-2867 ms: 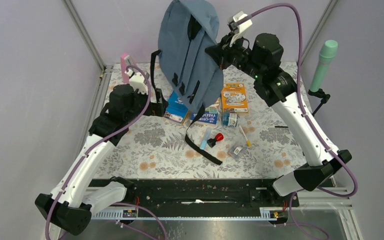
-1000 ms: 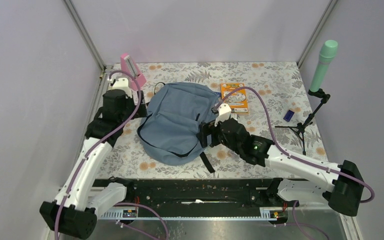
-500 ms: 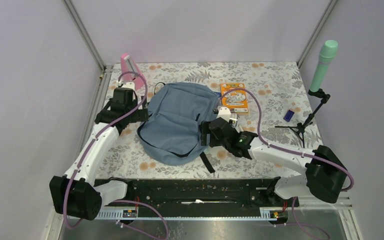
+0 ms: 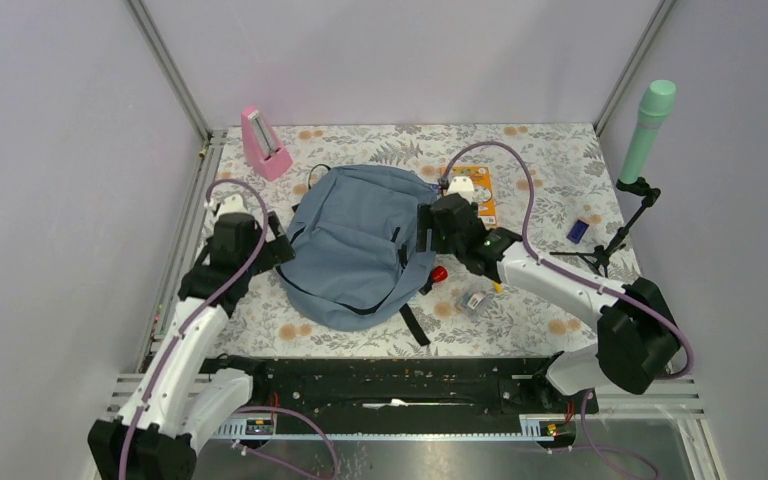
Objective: Pack the student bag
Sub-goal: Adjust the student bag at the center of the board.
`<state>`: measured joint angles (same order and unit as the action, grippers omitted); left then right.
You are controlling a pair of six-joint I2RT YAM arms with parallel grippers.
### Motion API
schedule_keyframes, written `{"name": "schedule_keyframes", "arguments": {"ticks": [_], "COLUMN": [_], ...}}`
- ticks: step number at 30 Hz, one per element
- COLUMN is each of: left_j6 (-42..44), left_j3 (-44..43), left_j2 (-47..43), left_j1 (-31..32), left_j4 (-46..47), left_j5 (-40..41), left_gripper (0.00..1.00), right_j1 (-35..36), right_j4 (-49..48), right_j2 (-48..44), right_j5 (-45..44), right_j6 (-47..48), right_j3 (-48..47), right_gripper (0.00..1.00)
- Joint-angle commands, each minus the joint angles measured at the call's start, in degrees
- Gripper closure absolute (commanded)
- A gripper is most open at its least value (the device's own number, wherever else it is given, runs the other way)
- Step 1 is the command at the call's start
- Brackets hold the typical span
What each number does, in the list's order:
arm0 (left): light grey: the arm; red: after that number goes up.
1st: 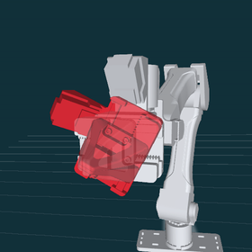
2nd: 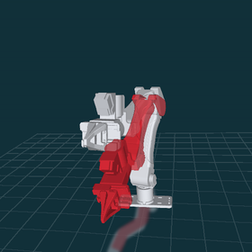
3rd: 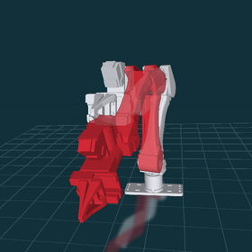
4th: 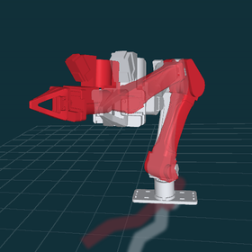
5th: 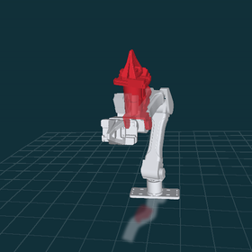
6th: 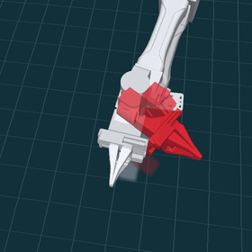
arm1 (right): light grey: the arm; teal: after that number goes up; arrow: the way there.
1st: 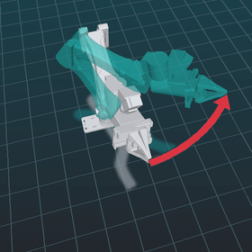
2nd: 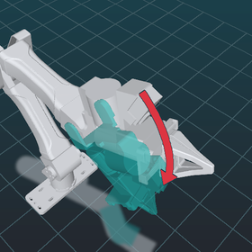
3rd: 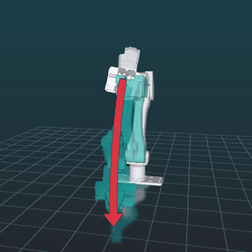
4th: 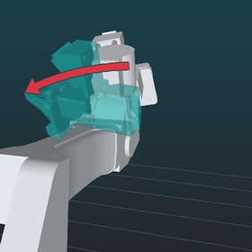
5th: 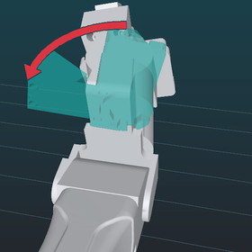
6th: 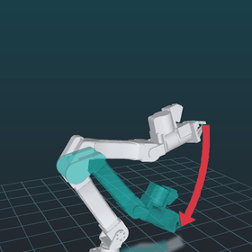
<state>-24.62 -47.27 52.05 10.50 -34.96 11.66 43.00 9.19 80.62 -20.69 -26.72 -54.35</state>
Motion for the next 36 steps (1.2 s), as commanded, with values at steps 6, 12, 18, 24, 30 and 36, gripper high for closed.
{"name": "schedule_keyframes", "arguments": {"ticks": [6, 12, 18, 24, 30, 36], "left_j6": [-18.6, -24.1, -25.3, -18.0, -0.5, 12.3], "left_j3": [13.5, 19.4, 20.6, 11.3, -2.7, -13.8], "left_j2": [-10.7, -12.1, -10.2, -9.9, -5.3, 6.3], "left_j1": [-0.1, -0.1, -0.1, -0.6, -5.3, -7.5], "left_j4": [0.0, 6.0, 11.3, 5.9, -0.5, -9.4], "left_j5": [-1.6, -9.3, -12.5, -5.0, -2.7, 12.5], "left_gripper": [0.01, 0.02, 0.38, 1.0, 1.0, 1.0], "right_j1": [-5.0, -5.0, -5.1, -5.3, -5.3, -5.4], "right_j4": [0.3, -0.7, -0.7, -0.6, 0.4, 0.3], "right_j2": [3.7, 3.7, 1.9, -0.4, -1.1, -1.0], "right_j5": [4.3, 5.7, 7.0, 6.1, 6.7, 11.8], "right_j6": [3.2, 2.1, 2.3, 4.7, 7.2, 9.3], "right_j3": [-6.7, -5.8, -4.3, -4.0, -5.2, -5.8], "right_gripper": [0.17, 0.17, 0.2, 0.2, 0.17, 0.16]}}
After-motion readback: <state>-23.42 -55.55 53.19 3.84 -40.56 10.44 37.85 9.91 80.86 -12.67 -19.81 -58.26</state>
